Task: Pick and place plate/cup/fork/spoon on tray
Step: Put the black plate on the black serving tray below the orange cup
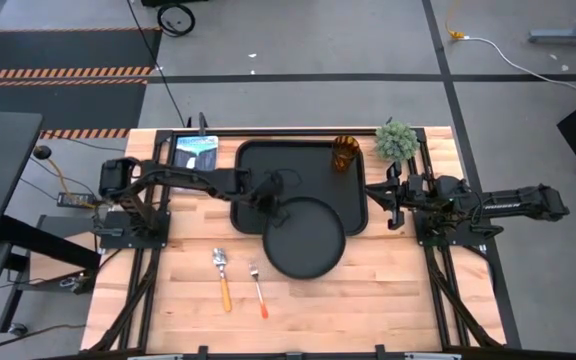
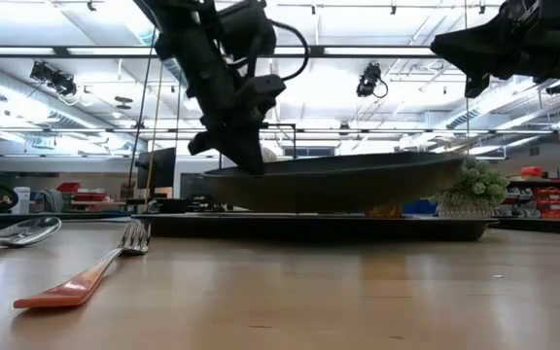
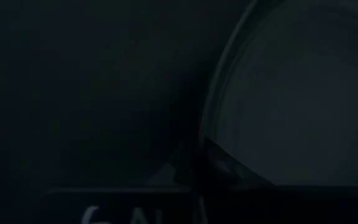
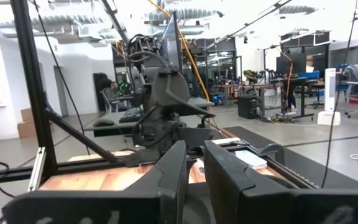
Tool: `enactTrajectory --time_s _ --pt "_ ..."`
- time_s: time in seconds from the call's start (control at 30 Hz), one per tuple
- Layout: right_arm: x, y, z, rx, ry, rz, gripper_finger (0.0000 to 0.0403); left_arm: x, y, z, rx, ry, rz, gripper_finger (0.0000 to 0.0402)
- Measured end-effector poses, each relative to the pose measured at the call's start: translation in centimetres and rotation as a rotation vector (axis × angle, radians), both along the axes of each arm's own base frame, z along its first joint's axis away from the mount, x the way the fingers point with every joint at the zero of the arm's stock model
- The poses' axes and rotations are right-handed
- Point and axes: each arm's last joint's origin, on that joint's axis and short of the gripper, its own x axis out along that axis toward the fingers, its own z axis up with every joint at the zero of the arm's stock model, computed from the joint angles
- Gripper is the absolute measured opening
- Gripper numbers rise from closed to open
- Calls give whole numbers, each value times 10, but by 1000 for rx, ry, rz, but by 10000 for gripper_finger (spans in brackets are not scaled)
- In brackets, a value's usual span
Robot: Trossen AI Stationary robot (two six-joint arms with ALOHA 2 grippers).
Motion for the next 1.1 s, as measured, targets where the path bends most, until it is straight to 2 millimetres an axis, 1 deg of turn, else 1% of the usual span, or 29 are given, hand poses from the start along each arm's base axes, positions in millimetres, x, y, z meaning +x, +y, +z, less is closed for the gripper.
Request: enactTrajectory --time_s 0.17,0.4,0.57,1.1 --pt "0 -3 0 1 -4 -30 64 0 18 2 45 -31 17 13" --pt "-1 -5 0 30 -8 -51 64 -1 33 0 85 -25 48 14" --pt "0 -5 0 37 -3 -49 64 0 36 -3 119 -12 78 15" --pt "4 -6 -4 44 36 -76 64 -1 33 -4 117 8 70 15"
